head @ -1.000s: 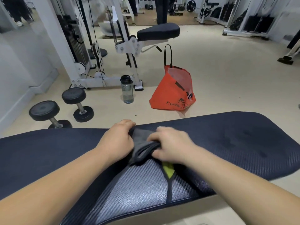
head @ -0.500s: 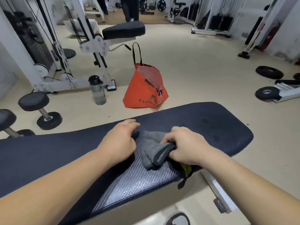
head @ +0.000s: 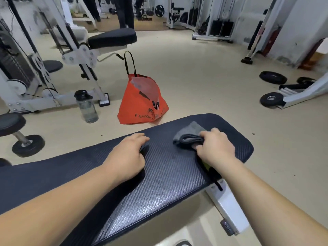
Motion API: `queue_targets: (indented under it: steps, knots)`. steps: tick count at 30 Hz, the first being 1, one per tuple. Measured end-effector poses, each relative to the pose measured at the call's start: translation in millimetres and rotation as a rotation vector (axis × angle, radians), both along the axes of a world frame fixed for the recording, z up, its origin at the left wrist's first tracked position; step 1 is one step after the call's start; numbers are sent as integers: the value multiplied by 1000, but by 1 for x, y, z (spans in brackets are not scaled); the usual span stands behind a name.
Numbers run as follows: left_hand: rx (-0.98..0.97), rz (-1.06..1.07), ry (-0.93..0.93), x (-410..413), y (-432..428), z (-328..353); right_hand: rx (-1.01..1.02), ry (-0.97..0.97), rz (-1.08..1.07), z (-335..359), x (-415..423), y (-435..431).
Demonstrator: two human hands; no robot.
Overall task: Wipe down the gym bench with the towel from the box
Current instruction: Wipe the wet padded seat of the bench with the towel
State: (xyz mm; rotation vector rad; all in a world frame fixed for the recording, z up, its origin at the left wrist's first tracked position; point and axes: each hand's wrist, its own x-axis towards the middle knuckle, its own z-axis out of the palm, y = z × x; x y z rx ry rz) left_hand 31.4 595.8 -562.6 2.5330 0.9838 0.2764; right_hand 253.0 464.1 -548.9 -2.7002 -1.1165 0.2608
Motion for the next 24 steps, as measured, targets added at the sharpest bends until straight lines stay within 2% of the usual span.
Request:
queue_targets:
  steps: [2, 5, 6, 8, 10, 12, 17, 19, 24]
  knots:
    - [3, -9, 5, 11, 3, 0, 8, -23, 84, -7, -5, 7]
    - [7, -59, 15, 30, 6, 1, 25, 115, 350, -7, -19, 12]
    - [12, -78, 21, 36, 7, 1, 26, 158, 358, -6, -17, 13]
    - [26, -99, 48, 45, 12, 0, 76, 168, 226, -6, 0, 16]
    - [41, -99, 76, 52, 17, -2, 95, 92, 15, -8, 16, 18]
    - [51, -95, 86, 59, 22, -2, 75, 29, -92, -11, 25, 24]
    - [35, -116, 109, 81, 38, 0, 104, 165, 237, -15, 13, 42]
    - [33, -138, 123, 94, 44, -2, 130, 166, 150, -13, 31, 41]
    - [50, -182, 159, 123, 39, -4, 134, -22, -360, -20, 91, 17]
